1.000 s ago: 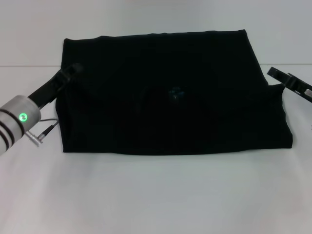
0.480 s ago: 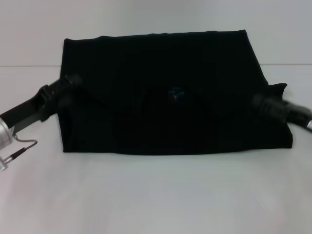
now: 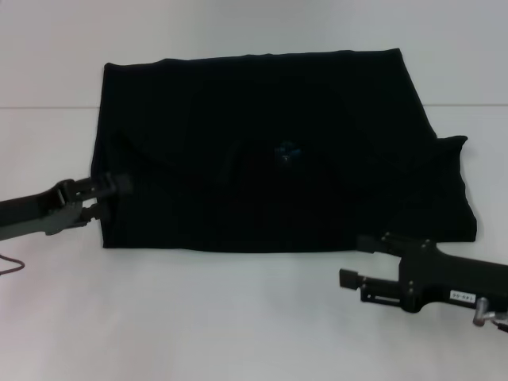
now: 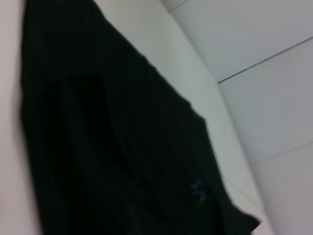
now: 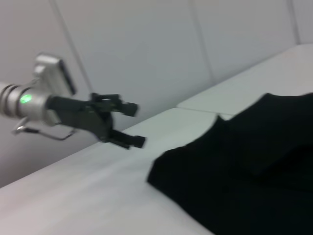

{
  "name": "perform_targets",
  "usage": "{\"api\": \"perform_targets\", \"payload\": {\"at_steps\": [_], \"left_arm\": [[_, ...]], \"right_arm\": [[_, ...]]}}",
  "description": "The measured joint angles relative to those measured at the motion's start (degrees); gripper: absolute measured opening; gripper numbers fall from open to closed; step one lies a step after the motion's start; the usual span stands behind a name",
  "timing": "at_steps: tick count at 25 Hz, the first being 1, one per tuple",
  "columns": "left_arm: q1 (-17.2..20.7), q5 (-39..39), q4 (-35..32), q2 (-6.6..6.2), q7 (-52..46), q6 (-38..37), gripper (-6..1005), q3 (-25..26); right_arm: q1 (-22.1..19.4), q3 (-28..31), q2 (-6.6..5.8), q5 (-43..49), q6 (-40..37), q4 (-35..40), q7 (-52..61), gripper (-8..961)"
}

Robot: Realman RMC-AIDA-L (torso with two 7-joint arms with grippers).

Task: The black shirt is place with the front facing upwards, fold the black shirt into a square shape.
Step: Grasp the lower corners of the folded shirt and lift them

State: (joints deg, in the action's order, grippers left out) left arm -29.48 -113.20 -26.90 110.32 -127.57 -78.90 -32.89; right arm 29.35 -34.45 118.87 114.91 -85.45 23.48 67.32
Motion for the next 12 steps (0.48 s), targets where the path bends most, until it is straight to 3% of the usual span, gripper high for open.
{"api": "perform_targets", "payload": {"at_steps": [3, 12], "left_arm": [[-0.56, -2.33, -0.30, 0.43, 1.40, 2.22, 942, -0.28], [-1.83, -3.28, -0.30, 2.84, 6.60, 10.23, 934, -1.04]], "right_arm": [[0.00, -1.15, 0.63, 0.31, -0.06, -0.19, -1.78, 807], [0.40, -2.52, 0.75, 0.46, 0.30, -0.66, -2.07, 807]]}}
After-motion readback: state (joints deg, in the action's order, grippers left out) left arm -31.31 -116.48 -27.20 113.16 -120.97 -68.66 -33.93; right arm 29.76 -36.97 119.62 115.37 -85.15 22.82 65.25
